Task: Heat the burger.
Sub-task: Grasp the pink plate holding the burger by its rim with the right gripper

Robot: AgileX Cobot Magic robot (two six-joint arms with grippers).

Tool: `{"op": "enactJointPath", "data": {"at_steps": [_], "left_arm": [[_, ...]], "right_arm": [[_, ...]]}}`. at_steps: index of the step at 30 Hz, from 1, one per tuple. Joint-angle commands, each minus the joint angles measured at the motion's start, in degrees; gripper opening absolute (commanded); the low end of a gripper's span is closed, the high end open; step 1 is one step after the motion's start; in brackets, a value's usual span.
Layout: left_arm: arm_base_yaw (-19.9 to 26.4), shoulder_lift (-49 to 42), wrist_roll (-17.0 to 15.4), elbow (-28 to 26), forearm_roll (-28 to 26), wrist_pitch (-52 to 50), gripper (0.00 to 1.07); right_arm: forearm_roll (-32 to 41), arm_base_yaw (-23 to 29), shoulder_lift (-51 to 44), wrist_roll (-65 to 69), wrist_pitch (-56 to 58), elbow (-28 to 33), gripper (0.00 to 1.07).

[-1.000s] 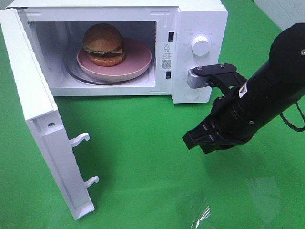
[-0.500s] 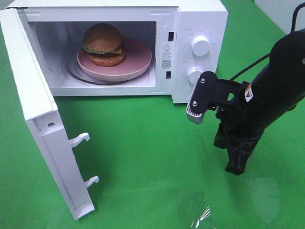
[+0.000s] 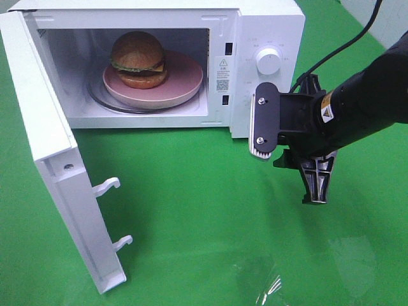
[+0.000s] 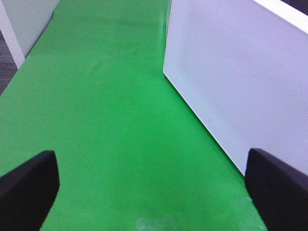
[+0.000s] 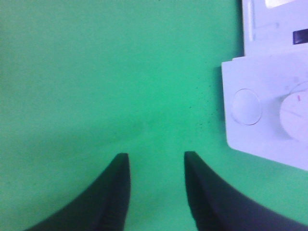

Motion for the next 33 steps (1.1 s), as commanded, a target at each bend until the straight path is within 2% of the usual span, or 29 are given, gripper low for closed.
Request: {"op": "enactJointPath", "data": {"at_steps": [1, 2, 4, 5, 6, 13, 19, 31, 33], "left_arm": [[0.2, -0.9, -0.2, 0.2, -0.4, -0.4, 0.96], [0.2, -0.9, -0.2, 0.2, -0.4, -0.4, 0.96], [0.2, -0.9, -0.2, 0.2, -0.4, -0.4, 0.96], [0.2, -0.9, -0.2, 0.2, -0.4, -0.4, 0.96], [0.2, -0.9, -0.2, 0.2, -0.4, -0.4, 0.96], [0.2, -0.9, -0.2, 0.2, -0.4, -0.4, 0.96], [0.2, -0.9, -0.2, 0.2, -0.4, -0.4, 0.96], [0.2, -0.9, -0.2, 0.2, -0.4, -0.4, 0.96], [0.2, -0.9, -0.2, 0.2, -0.4, -0.4, 0.96]], "right_arm": [[-1.2, 0.1, -0.4, -1.0, -2.9, -0.3, 0.65], [-1.2, 0.1, -0.4, -1.0, -2.9, -0.3, 0.65], [-5.4, 2.3, -0.4, -1.1, -3.1, -0.6, 0.89], [-5.4, 2.3, -0.4, -1.1, -3.1, -0.6, 0.89], [-7.7, 3.4, -0.4, -1.0, -2.8, -1.0, 0.94], [-12.9, 5.7, -0.4, 1.5, -1.4, -4.6, 0.92], [-17.4, 7.7, 1.9, 5.2, -0.1, -10.2, 0.91], [-18.5, 9.5, 10.2, 5.7, -0.3, -18.7, 0.9], [-18.4, 10.3, 13.3, 5.7, -0.6, -22.1, 0.89]]}}
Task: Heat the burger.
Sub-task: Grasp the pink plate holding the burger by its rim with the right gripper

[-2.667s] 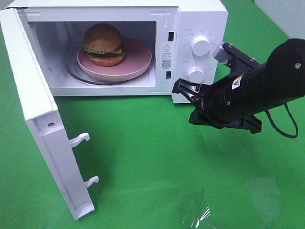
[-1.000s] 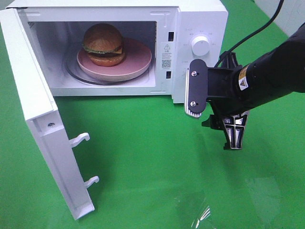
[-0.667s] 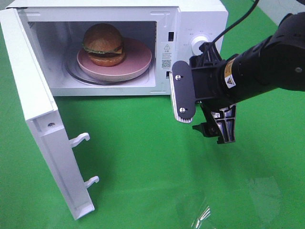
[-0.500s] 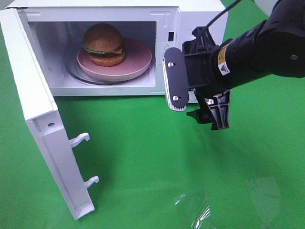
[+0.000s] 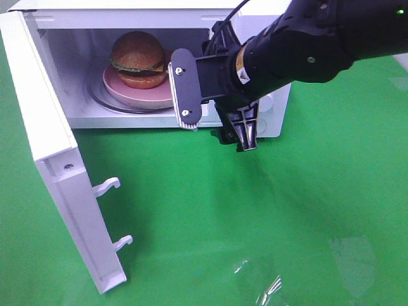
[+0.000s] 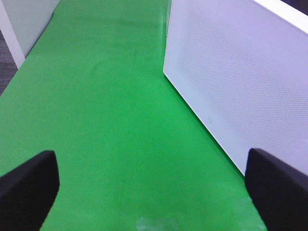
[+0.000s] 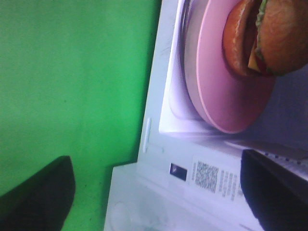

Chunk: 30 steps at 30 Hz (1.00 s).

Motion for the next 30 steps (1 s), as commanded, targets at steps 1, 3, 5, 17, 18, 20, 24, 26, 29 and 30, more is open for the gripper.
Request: {"op": "enactJointPath", "data": {"at_steps": [1, 3, 5, 17, 18, 20, 24, 26, 29, 30], "left_arm": [[0.2, -0.9, -0.2, 0.2, -0.4, -0.4, 0.96], [0.2, -0.9, -0.2, 0.2, -0.4, -0.4, 0.96], [0.2, -0.9, -0.2, 0.2, -0.4, -0.4, 0.96], [0.2, -0.9, -0.2, 0.2, -0.4, -0.4, 0.96], [0.2, -0.9, -0.2, 0.2, -0.4, -0.4, 0.96], [0.2, -0.9, -0.2, 0.2, -0.4, -0.4, 0.96], [0.2, -0.9, -0.2, 0.2, -0.4, -0.4, 0.96], [0.2, -0.9, -0.2, 0.2, -0.4, -0.4, 0.96], [0.2, -0.9, -0.2, 0.2, -0.4, -0.4, 0.96], [0.2, -0.9, -0.2, 0.2, -0.4, -0.4, 0.96]], "right_arm": [[-0.6, 0.5, 1.8, 0.7, -0.2, -2.3, 0.89], [-0.6, 1.0, 3.3, 0.7, -0.2, -3.7, 0.89], [-0.6, 1.1, 4.0, 0.7, 0.0, -4.5, 0.89], [1.1, 1.1, 12.4, 0.7, 0.2, -13.5, 0.87], [1.1, 1.1, 13.1, 0.7, 0.2, -14.3, 0.87], [1.4, 1.1, 14.4, 0.9, 0.2, -15.9, 0.87], [2.4, 1.1, 16.8, 0.9, 0.3, -18.7, 0.86], [2.6, 1.1, 20.4, 0.9, 0.5, -23.0, 0.86], [3.2, 1.1, 21.8, 1.1, 0.6, -24.7, 0.86], [4.1, 1.1, 23.0, 1.1, 0.5, -25.9, 0.85]]}}
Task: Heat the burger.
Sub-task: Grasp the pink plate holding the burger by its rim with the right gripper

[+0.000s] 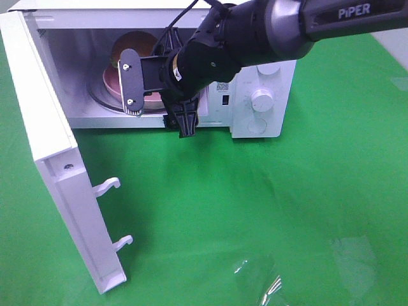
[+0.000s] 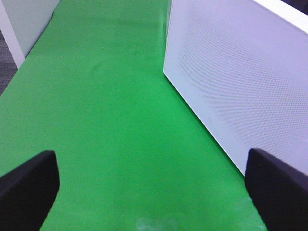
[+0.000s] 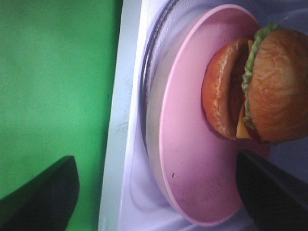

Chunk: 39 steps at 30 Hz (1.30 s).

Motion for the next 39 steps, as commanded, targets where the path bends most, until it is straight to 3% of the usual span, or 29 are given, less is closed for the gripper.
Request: {"op": "enactJointPath", "data": {"at_steps": [1, 17, 30, 33, 35, 36, 37, 39], "left_arm": [[0.2, -0.9, -0.2, 0.2, -0.4, -0.4, 0.96], [0.2, -0.9, -0.2, 0.2, -0.4, -0.4, 0.96], [0.2, -0.9, -0.2, 0.2, -0.4, -0.4, 0.96], [0.2, -0.9, -0.2, 0.2, -0.4, -0.4, 0.96], [0.2, -0.9, -0.2, 0.2, -0.4, -0.4, 0.96], [0.2, -0.9, -0.2, 0.2, -0.4, -0.4, 0.96], [0.2, -0.9, -0.2, 0.2, -0.4, -0.4, 0.96], [0.2, -0.9, -0.2, 0.2, -0.4, -0.4, 0.96]], "right_arm": [[1.3, 0.1, 1.6, 1.0, 0.4, -1.9, 0.85], [6.9, 0.1, 11.1, 0.9, 0.2, -11.5, 0.83], [10.4, 0.1, 15.6, 0.3, -0.2, -15.2, 0.79], [10.6, 0.1, 15.7, 0.3, -0.1, -15.2, 0.74], [10.9, 0.1, 15.7, 0.3, -0.1, -15.2, 0.68], [11.6, 0.1, 15.7, 0.3, -0.1, -15.2, 0.58], [11.6, 0.1, 15.7, 0.3, -0.1, -15.2, 0.58], [12.8, 0.1, 15.6, 0.3, -0.1, -15.2, 0.34]]}}
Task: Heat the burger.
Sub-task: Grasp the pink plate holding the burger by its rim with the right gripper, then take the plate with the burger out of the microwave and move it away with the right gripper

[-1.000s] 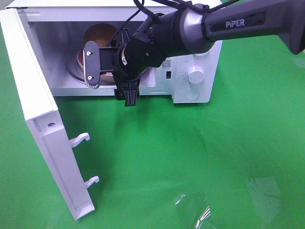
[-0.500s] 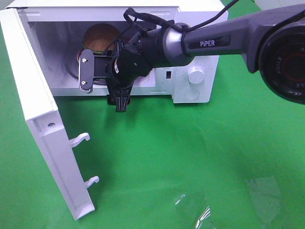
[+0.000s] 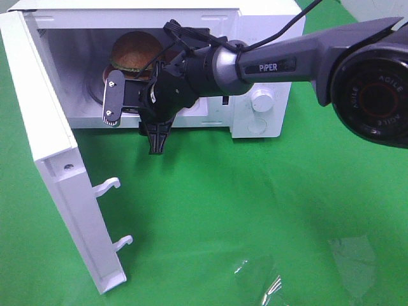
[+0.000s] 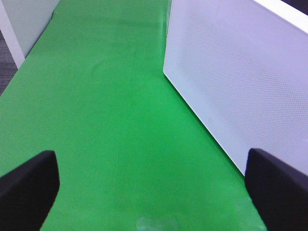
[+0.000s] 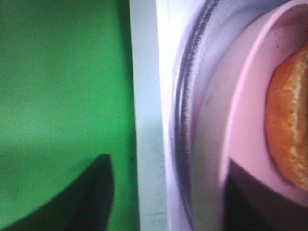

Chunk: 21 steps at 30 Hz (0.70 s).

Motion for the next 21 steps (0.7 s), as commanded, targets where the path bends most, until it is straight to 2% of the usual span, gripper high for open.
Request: {"op": "enactJointPath", "data": {"at_steps": [1, 2, 3, 4, 5, 6, 7, 8, 16, 21], "left_arm": [[0.2, -0.9, -0.2, 0.2, -0.4, -0.4, 0.96], [0.2, -0.9, -0.2, 0.2, -0.4, -0.4, 0.96], [0.2, -0.9, -0.2, 0.2, -0.4, -0.4, 0.96], [0.2, -0.9, -0.2, 0.2, -0.4, -0.4, 0.96], [0.2, -0.9, -0.2, 0.2, -0.4, -0.4, 0.96], [0.2, -0.9, -0.2, 0.2, -0.4, -0.4, 0.96], [0.2, -0.9, -0.2, 0.2, -0.4, -0.4, 0.96], [0.2, -0.9, -0.2, 0.2, -0.4, -0.4, 0.96], [0.2, -0.9, -0.2, 0.2, -0.4, -0.4, 0.96], [0.2, -0.9, -0.2, 0.2, -0.4, -0.4, 0.96]], "right_arm": [[1.4, 0.1, 0.2, -0.4, 0.1, -0.4, 0.34], [1.9, 0.1, 0.1, -0.4, 0.2, -0.4, 0.26], [1.9, 0.1, 0.1, -0.4, 0.2, -0.4, 0.26], [2.5, 0.1, 0.0, -0.4, 0.5, -0.4, 0.14], [2.5, 0.1, 0.0, -0.4, 0.5, -0.4, 0.14], [2.9, 0.1, -0.1, -0.4, 1.0, -0.4, 0.05], [2.9, 0.1, -0.1, -0.4, 1.0, -0.4, 0.05], [3.3, 0.1, -0.3, -0.4, 2.1, -0.4, 0.0], [4.9, 0.1, -2.1, -4.2, 6.4, -0.4, 0.0], [10.4, 0.6, -3.4, -11.3, 10.0, -0.4, 0.0]]}}
